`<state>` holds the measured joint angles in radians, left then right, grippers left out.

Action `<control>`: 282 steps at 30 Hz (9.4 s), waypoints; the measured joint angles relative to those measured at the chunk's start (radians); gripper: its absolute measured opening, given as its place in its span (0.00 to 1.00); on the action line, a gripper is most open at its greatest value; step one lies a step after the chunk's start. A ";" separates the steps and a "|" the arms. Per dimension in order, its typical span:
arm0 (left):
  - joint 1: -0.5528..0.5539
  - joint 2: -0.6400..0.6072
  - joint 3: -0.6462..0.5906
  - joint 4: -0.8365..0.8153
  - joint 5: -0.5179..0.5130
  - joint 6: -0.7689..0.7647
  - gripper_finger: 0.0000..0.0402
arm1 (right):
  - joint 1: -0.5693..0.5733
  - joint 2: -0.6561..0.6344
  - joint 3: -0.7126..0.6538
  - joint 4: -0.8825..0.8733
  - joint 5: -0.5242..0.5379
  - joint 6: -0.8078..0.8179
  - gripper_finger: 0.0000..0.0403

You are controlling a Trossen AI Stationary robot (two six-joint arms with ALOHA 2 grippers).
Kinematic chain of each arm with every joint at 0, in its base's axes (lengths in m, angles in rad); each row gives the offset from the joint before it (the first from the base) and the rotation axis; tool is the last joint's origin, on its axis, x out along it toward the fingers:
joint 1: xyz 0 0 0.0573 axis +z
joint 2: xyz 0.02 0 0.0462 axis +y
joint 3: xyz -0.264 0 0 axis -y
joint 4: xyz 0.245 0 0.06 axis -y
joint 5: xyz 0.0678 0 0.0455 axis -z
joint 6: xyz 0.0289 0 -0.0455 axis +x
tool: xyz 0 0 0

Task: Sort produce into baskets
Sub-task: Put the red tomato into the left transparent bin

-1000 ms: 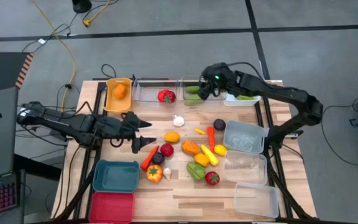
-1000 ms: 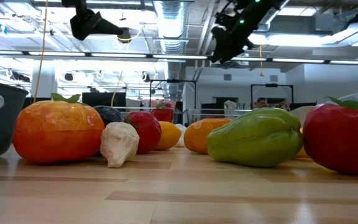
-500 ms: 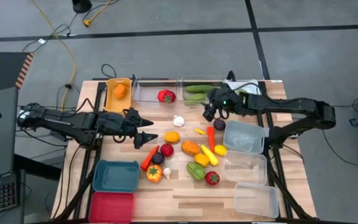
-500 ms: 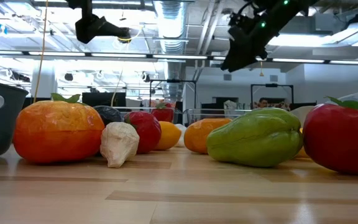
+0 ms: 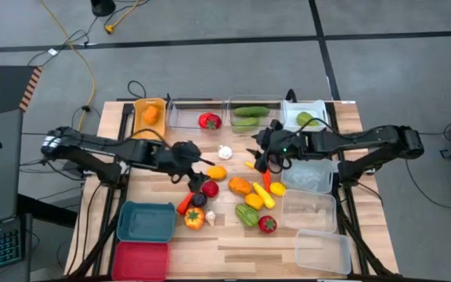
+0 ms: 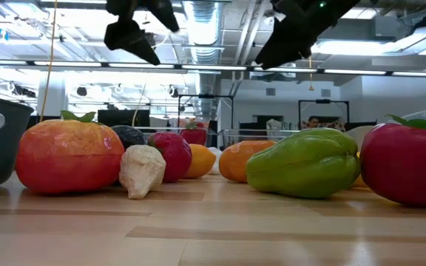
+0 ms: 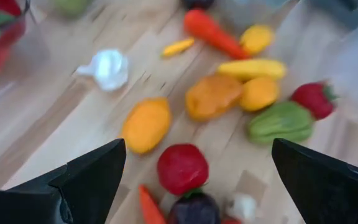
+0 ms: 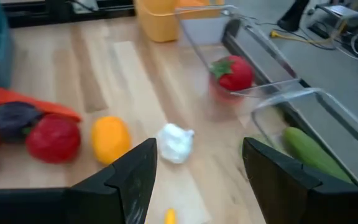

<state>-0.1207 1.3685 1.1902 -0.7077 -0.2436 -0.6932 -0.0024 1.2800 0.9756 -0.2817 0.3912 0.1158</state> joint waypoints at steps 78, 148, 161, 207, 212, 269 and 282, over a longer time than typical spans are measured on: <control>-0.037 0.617 0.246 -0.192 0.022 -0.144 0.71 | 0.270 0.001 0.001 -0.053 0.004 -0.003 0.66; 0.660 0.615 0.736 -0.599 -0.147 0.508 0.88 | 0.271 0.001 0.001 -0.062 -0.002 0.017 0.66; 0.601 0.572 0.736 -0.595 -0.162 0.579 0.89 | 0.272 0.001 0.000 -0.062 -0.200 0.115 0.66; -0.102 0.332 0.362 -0.404 -0.344 0.272 0.89 | 0.339 0.001 0.000 -0.062 -0.462 0.278 0.66; -0.142 0.333 0.264 -0.287 -0.342 0.232 0.89 | 0.383 0.000 0.000 -0.062 -0.540 0.280 0.66; -0.171 0.333 0.218 -0.165 -0.328 0.173 0.89 | 0.490 0.000 0.000 -0.038 -0.519 0.269 0.67; -0.171 0.333 0.218 -0.165 -0.328 0.173 0.89 | 0.506 0.001 0.001 -0.021 -0.521 0.417 0.67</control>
<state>-0.2920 1.7014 1.4082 -0.8726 -0.5713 -0.5204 0.5035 1.2808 0.9768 -0.3027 -0.1299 0.5323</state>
